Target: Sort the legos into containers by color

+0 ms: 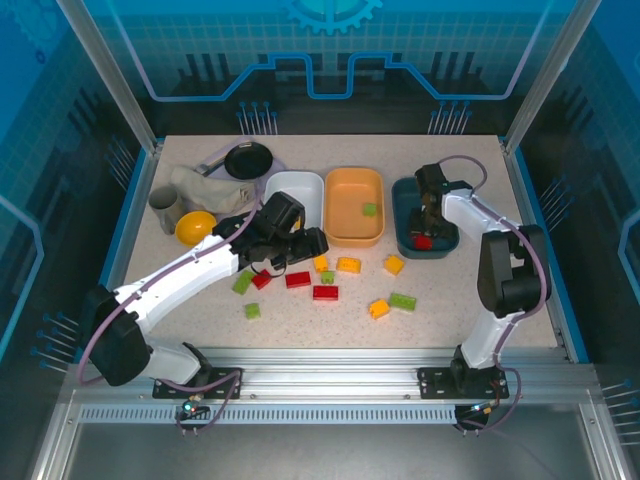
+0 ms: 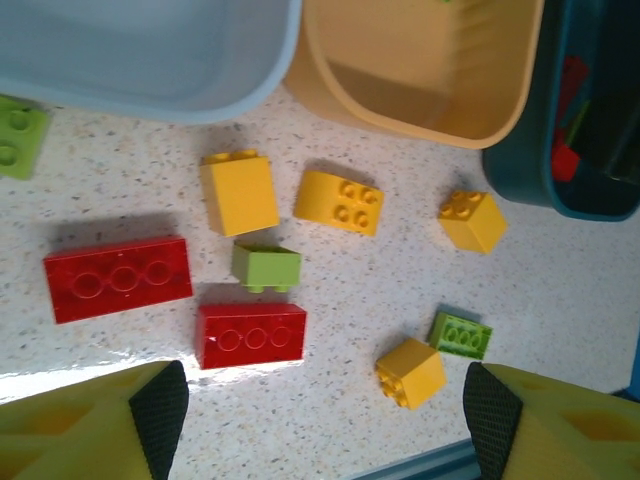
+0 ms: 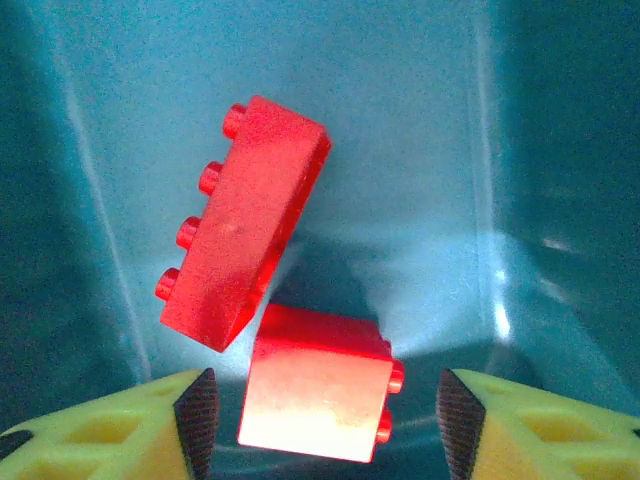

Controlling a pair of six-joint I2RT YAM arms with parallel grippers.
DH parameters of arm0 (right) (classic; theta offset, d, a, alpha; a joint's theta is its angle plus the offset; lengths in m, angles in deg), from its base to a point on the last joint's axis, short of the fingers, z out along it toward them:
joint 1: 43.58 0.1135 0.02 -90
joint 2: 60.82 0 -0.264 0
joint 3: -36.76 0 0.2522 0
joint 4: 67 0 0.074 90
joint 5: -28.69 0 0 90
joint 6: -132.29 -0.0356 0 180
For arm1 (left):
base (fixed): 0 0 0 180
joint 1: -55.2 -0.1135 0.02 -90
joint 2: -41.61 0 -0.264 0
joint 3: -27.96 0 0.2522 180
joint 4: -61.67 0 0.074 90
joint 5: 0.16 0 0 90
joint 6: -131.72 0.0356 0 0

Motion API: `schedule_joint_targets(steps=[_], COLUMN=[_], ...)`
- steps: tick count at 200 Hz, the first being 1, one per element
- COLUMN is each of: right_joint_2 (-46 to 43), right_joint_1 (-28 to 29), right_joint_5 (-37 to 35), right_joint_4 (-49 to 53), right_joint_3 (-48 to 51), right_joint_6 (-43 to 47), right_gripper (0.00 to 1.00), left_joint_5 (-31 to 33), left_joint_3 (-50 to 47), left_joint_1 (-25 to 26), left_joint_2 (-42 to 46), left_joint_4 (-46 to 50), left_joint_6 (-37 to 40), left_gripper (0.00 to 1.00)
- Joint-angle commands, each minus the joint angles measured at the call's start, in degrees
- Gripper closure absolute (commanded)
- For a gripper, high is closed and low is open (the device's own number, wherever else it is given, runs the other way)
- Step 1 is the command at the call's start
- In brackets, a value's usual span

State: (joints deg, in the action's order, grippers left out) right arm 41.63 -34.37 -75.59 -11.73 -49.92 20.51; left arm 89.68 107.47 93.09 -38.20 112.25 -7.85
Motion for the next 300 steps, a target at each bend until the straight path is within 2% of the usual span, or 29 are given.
schedule_joint_targets(steps=[1, 31, 65, 85, 108, 121, 134, 158, 193, 251, 300], right_joint_2=[-3.14, -9.13, -21.86, -28.48, -35.43, -38.54, -40.93, -45.06, -51.06, -57.14, -59.92], right_joint_1=[-0.46, 0.5, 4.15, 8.27, 14.8, 19.51, 23.09, 26.38, 27.17, 27.11, 26.93], right_joint_5=[1.43, 2.23, 5.72, 8.62, 13.17, 13.14, 12.44, 14.06, 16.09, 13.87, 13.05], right_joint_4=[1.64, 1.84, -6.5, -11.42, -18.0, -19.57, -19.43, -20.38, -25.44, -20.84, -18.93], right_joint_3=[-2.8, -3.77, 1.7, 6.79, 14.99, 19.74, 23.91, 30.07, 38.58, 39.07, 39.61], right_joint_6=[0.71, 1.04, 1.75, 1.74, 2.59, 2.59, 1.12, -2.08, -5.04, -5.62, -5.73], right_gripper=[0.34, 0.33, 0.37, 0.37, 0.36, 0.36, 0.35, 0.34, 0.32, 0.32, 0.32], left_joint_5=[3.58, 4.7, 2.9, 1.86, -0.29, -0.87, -0.78, 1.74, 2.83, 8.09, 8.79], left_joint_3=[-0.52, -2.37, -4.76, -5.67, -7.01, -7.31, -6.54, -1.33, 4.82, 15.57, 18.59], left_joint_1=[-0.58, -3.62, -9.34, -10.79, -10.67, -9.94, -8.35, -3.95, -0.28, 1.22, 1.78], left_joint_2=[3.39, 6.42, 8.83, 8.52, 6.67, 4.85, 1.68, -6.23, -16.85, -29.58, -35.02], left_joint_4=[4.93, 7.79, 9.98, 10.82, 9.31, 7.85, 6.47, 6.76, 4.94, 9.35, 8.71], left_joint_6=[-1.81, -2.58, -0.56, 1.46, 1.89, 1.01, -0.01, -1.51, -4.81, -5.37, -4.24], left_gripper=[0.24, 0.25, 0.27, 0.28, 0.3, 0.3, 0.29, 0.27, 0.27, 0.33, 0.4])
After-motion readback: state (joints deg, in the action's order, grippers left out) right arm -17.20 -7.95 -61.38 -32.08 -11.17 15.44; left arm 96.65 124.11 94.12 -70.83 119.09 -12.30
